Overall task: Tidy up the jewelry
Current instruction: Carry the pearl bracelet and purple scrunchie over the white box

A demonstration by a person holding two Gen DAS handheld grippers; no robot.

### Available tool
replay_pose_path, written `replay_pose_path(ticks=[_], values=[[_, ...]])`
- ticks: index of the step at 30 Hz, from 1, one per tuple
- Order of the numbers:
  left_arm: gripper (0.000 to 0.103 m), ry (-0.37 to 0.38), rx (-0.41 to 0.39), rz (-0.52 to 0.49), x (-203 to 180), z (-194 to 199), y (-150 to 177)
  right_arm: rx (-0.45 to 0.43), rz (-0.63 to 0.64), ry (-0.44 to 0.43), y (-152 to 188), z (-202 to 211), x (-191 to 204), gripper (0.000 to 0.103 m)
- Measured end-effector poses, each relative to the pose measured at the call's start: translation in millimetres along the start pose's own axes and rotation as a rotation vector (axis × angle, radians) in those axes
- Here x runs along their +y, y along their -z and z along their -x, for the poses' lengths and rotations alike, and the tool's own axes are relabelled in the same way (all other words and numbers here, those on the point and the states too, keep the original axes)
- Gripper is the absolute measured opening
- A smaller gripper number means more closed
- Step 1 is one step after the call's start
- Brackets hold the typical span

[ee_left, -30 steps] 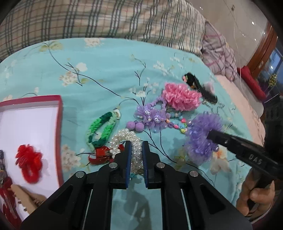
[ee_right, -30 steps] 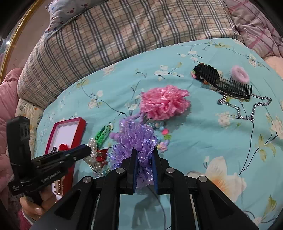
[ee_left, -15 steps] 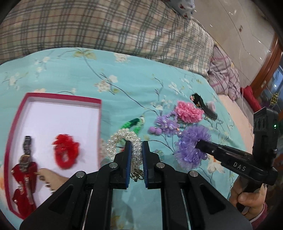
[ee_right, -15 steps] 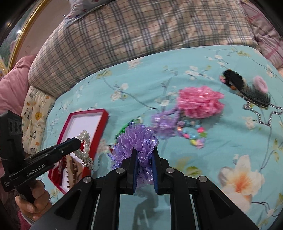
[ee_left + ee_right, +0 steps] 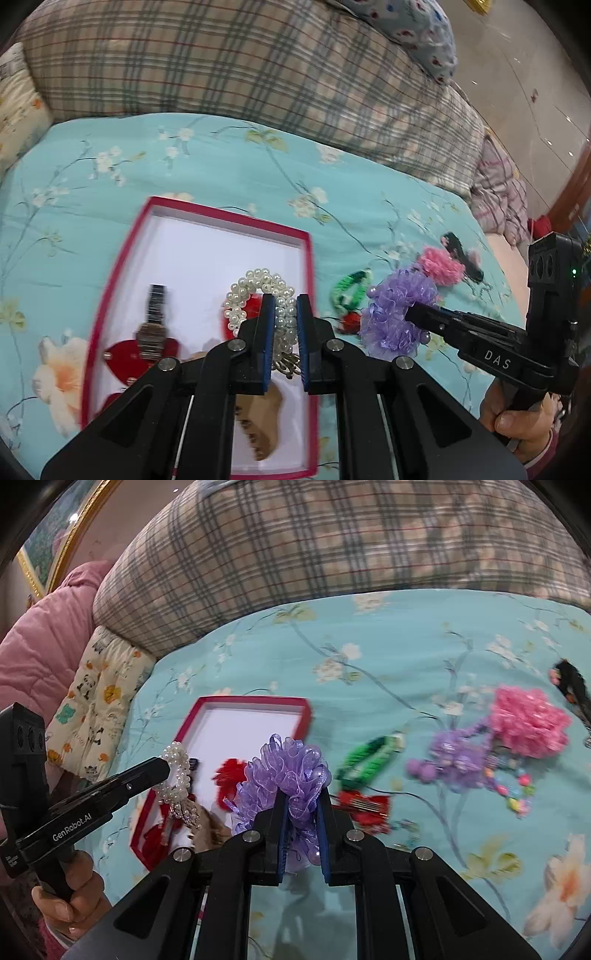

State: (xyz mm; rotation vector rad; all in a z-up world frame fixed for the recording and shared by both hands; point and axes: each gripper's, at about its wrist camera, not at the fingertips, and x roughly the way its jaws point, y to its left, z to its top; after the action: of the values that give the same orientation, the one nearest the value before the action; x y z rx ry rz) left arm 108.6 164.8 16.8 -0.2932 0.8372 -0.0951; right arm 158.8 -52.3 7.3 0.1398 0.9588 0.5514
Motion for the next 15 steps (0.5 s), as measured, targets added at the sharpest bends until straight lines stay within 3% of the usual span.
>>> replay_pose_path(ticks=[8, 15], values=[[0.009, -0.059, -0.020, 0.041, 38.1, 3.2, -11.2, 0.023, 0.035, -0.035, -13.2, -36.4, 34.6, 0.013], [0.009, -0.106, -0.002, 0.065, 63.1, -17.7, -24.6, 0.040, 0.048, -0.029, -24.8, -70.8, 49.9, 0.013]])
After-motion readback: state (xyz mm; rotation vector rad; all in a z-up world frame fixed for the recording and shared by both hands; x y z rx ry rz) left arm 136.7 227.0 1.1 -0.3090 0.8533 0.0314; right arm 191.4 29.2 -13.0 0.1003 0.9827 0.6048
